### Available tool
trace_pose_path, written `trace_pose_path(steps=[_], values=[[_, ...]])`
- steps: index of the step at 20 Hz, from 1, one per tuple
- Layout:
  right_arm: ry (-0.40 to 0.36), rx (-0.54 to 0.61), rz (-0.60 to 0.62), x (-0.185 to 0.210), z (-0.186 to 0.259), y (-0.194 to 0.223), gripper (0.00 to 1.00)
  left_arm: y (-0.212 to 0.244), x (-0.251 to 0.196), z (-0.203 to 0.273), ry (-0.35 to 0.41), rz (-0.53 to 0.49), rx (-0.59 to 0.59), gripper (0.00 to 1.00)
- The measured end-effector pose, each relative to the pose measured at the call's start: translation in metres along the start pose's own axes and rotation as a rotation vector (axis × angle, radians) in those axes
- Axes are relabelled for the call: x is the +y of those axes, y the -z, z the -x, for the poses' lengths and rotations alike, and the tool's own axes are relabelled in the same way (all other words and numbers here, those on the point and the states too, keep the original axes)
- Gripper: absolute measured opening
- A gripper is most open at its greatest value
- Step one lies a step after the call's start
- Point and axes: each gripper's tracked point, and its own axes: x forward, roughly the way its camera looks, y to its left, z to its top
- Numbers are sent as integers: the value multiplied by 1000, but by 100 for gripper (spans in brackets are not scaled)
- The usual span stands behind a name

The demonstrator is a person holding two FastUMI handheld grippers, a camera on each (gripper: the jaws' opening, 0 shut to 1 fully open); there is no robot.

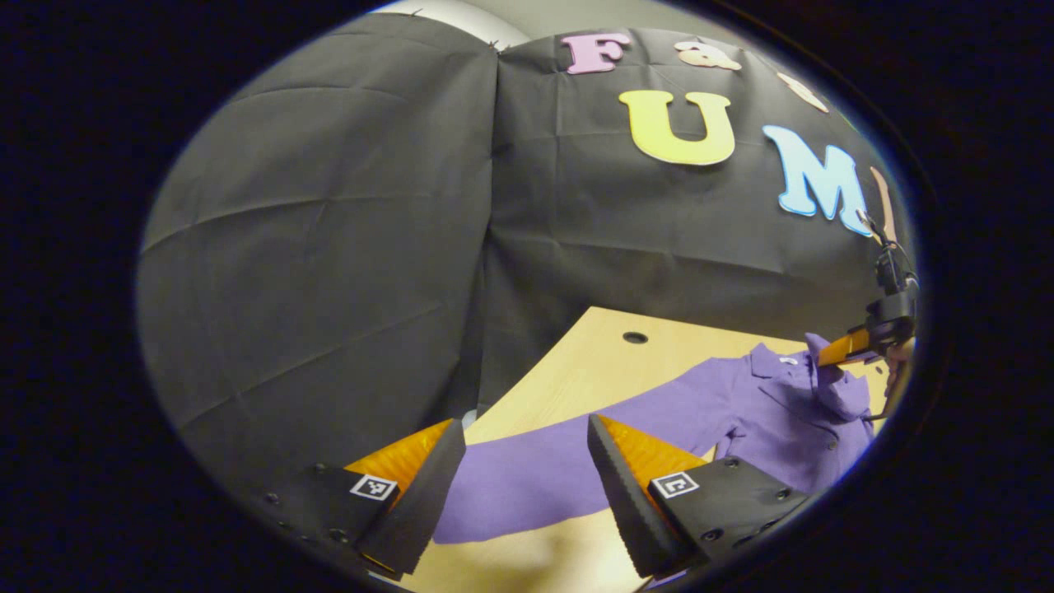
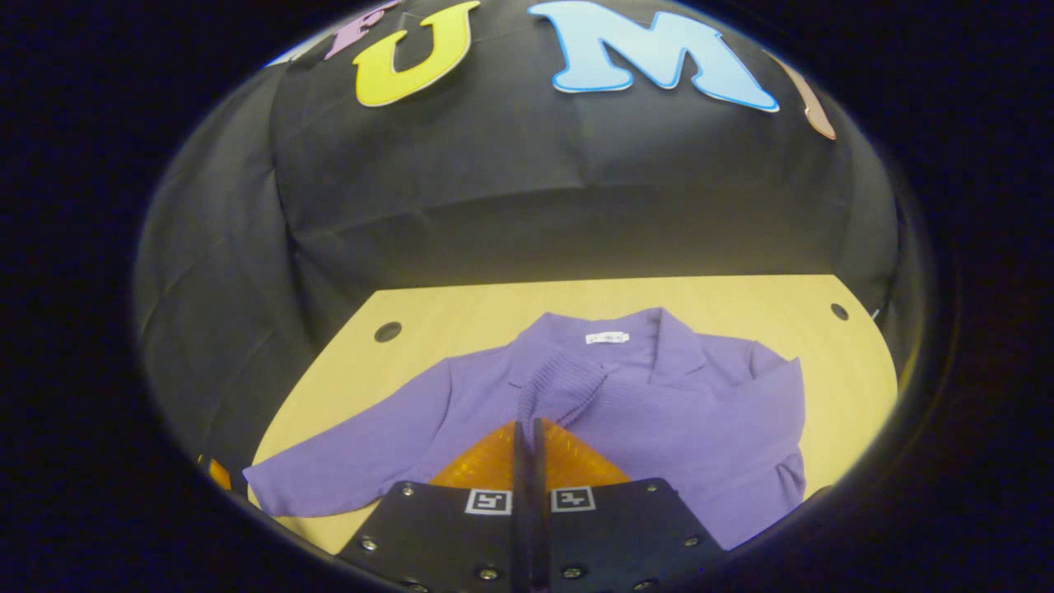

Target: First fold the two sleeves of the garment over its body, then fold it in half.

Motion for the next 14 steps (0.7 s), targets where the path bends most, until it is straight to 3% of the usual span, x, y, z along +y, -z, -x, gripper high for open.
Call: trace_pose_path(steps=[5,6,7,10,14], values=[[-11,32,11,9,-3,11,6,16,15,-7,-31,32,32,94],[-23,37,14,12,-2,11,18,19,17,-9,-35,31,34,94],[-23,33,23,13,4,11,18,21,19,-11,-38,30,36,94],[27,-13,76,7,12,3,91,28,22,-12,-49,40,44,94],[3,-21,93,17,25,4,91,42,38,-19,-109,78,76,94]])
